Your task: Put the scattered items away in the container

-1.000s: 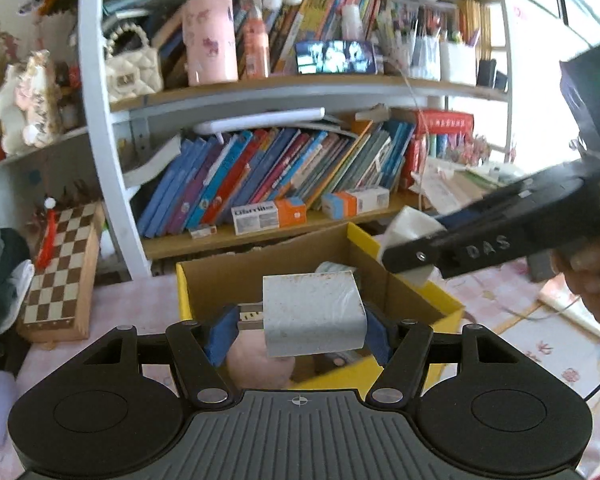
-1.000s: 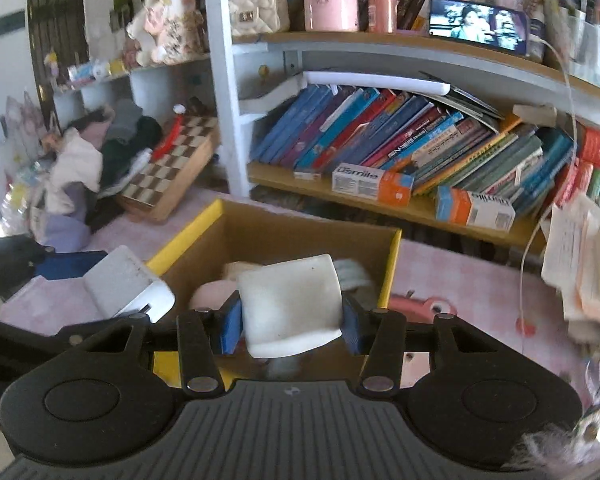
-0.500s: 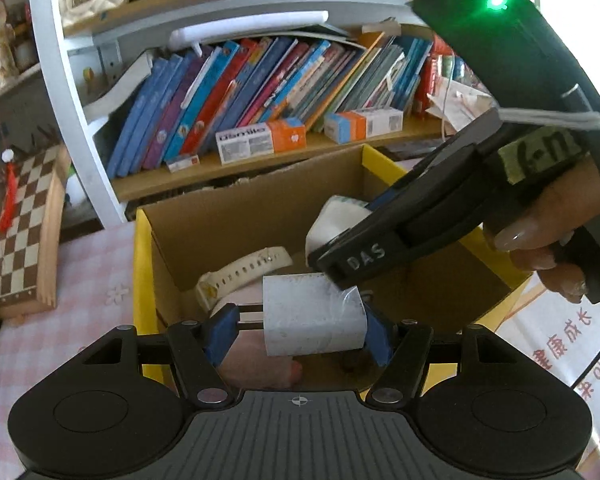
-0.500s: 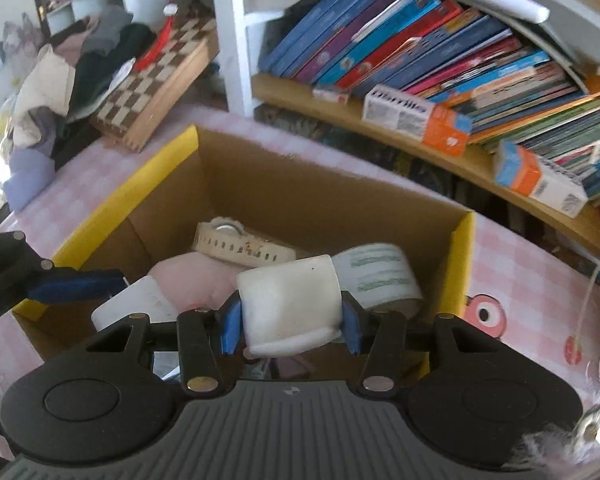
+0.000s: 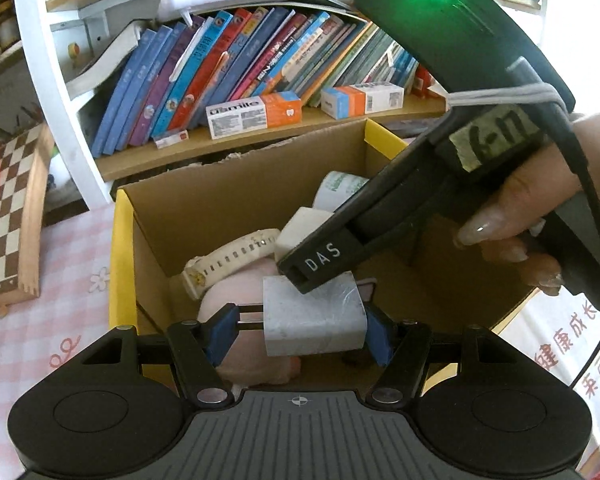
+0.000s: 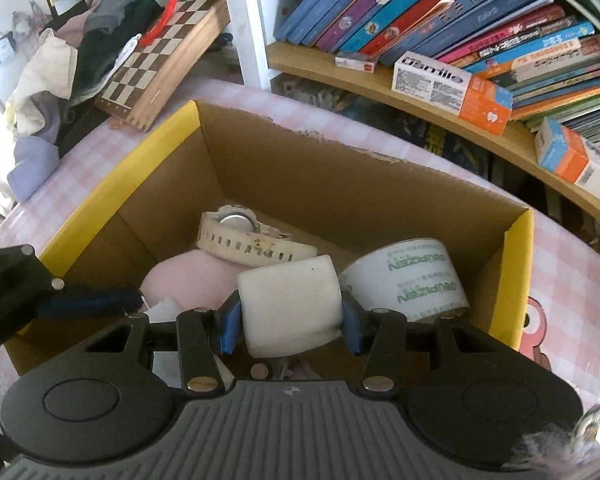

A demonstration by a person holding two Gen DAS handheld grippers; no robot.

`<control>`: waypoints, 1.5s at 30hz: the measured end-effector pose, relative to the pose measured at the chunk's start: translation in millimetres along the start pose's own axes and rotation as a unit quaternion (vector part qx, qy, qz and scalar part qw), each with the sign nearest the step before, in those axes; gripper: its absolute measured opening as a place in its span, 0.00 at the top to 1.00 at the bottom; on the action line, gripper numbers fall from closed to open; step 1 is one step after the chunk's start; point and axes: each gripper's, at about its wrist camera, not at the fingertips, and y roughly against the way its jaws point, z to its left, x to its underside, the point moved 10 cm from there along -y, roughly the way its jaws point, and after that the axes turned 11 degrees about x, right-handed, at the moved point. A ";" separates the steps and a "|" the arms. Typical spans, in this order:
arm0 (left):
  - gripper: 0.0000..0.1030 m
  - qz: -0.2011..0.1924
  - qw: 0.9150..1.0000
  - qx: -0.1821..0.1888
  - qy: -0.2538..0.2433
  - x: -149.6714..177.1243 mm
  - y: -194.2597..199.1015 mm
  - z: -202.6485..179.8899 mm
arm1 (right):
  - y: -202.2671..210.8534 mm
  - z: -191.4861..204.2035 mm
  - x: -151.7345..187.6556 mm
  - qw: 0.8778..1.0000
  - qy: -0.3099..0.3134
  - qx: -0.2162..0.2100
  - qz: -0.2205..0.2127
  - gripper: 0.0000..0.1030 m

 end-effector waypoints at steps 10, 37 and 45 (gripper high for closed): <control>0.33 -0.003 1.000 0.003 0.006 1.2 -0.6 1.5 | 0.3 1.7 -4.8 1.000 -0.018 -0.020 -0.003 0.43; 0.33 -0.155 0.987 -0.003 -0.030 -8.0 140.5 -30.8 | 145.9 31.3 4.6 0.991 -0.038 0.011 -0.124 0.35; 0.33 -0.156 0.987 -0.005 -0.029 32.2 181.4 -34.3 | 184.2 63.6 43.0 0.988 -0.051 0.028 -0.140 0.34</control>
